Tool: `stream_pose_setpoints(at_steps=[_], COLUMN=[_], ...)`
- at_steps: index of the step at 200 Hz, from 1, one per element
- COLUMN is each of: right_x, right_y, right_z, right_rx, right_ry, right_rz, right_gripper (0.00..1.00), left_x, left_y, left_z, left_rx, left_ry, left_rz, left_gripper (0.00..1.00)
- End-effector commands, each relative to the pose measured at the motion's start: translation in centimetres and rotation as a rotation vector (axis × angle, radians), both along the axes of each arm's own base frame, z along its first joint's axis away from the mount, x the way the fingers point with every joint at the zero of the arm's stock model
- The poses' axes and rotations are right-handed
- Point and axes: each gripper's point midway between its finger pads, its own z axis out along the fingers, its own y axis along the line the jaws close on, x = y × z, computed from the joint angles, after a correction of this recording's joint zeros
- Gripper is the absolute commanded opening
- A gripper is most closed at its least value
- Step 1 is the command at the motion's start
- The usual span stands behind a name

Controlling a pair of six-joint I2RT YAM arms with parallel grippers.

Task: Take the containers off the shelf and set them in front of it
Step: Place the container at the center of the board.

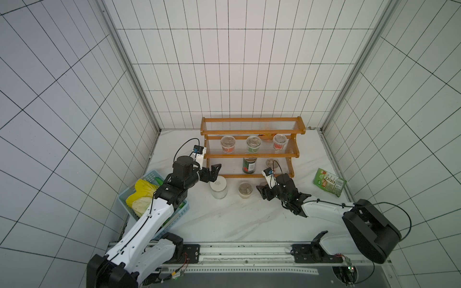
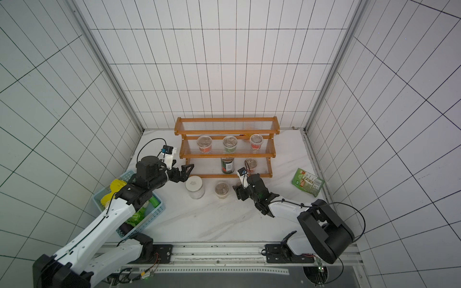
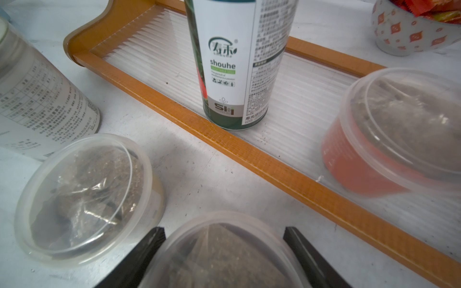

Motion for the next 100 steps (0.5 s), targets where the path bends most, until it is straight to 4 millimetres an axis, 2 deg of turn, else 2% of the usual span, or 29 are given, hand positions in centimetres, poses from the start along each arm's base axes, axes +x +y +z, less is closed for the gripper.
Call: stream_pose_setpoints(at_steps=[1, 46, 100], right_x=[-0.1, -0.4, -0.3], right_y=[-0.6, -1.6, -1.7], right_z=[-0.8, -1.3, -1.4], right_rx=[-0.033, -0.066, -0.074], right_ry=[-0.014, -0.005, -0.002], right_rz=[-0.016, -0.040, -0.050], right_gripper=[0.70, 0.72, 0.83], left_x=[0.0, -0.1, 0.0], left_y=[0.4, 0.4, 0.4], left_z=[-0.2, -0.5, -0.6], left_rx=[0.010, 0.009, 0.010], left_ry=[-0.004, 0.000, 0.002], left_rz=[0.010, 0.010, 0.011], left_gripper=[0.98, 0.98, 0.99])
